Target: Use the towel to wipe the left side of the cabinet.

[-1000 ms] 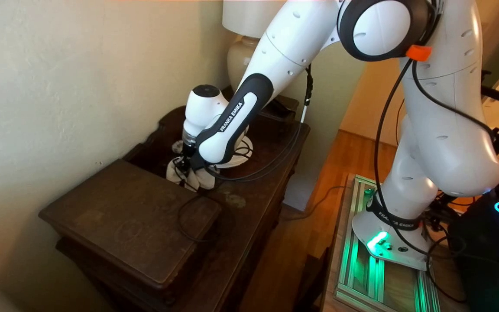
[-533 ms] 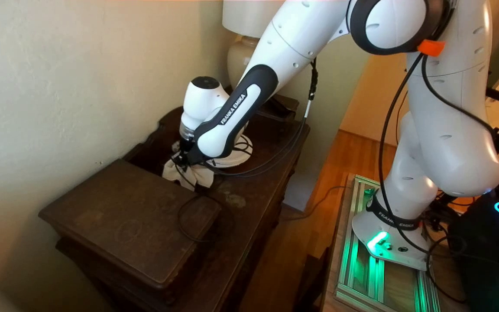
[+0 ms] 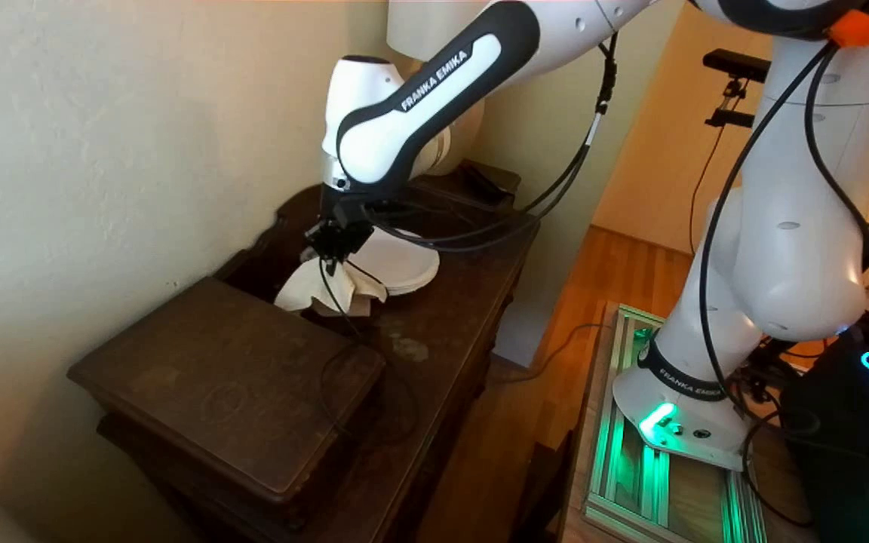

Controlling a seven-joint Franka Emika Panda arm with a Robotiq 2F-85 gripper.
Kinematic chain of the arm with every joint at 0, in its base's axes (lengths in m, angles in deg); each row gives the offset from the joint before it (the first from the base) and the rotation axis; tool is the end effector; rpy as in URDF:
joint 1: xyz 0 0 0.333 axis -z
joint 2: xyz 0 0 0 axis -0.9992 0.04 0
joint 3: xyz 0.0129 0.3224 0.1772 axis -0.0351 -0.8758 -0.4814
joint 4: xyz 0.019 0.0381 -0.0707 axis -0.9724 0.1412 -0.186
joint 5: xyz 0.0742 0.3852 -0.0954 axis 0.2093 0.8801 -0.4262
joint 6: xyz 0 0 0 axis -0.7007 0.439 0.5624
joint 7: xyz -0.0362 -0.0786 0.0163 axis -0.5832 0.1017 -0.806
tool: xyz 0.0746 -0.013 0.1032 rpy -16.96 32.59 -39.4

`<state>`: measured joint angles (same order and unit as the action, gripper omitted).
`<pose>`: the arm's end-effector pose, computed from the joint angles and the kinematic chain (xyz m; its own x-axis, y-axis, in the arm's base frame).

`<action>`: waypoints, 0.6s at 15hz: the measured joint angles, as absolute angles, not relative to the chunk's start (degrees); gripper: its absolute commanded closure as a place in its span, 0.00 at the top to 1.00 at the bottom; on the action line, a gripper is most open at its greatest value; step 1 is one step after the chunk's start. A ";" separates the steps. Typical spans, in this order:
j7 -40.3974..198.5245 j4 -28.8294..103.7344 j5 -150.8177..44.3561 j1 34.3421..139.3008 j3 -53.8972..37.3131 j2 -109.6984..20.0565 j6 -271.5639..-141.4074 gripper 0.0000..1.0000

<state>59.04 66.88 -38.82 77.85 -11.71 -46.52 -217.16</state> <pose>0.6028 0.0993 0.3242 0.9069 -0.4154 0.0708 -0.3980 -0.8995 -0.1802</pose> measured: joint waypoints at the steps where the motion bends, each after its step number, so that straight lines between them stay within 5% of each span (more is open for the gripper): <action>1: 60.90 66.87 -36.65 79.13 -12.85 -47.87 -213.76 0.05; 9: 64.24 66.53 -32.01 84.27 -13.69 -51.62 -198.19 0.05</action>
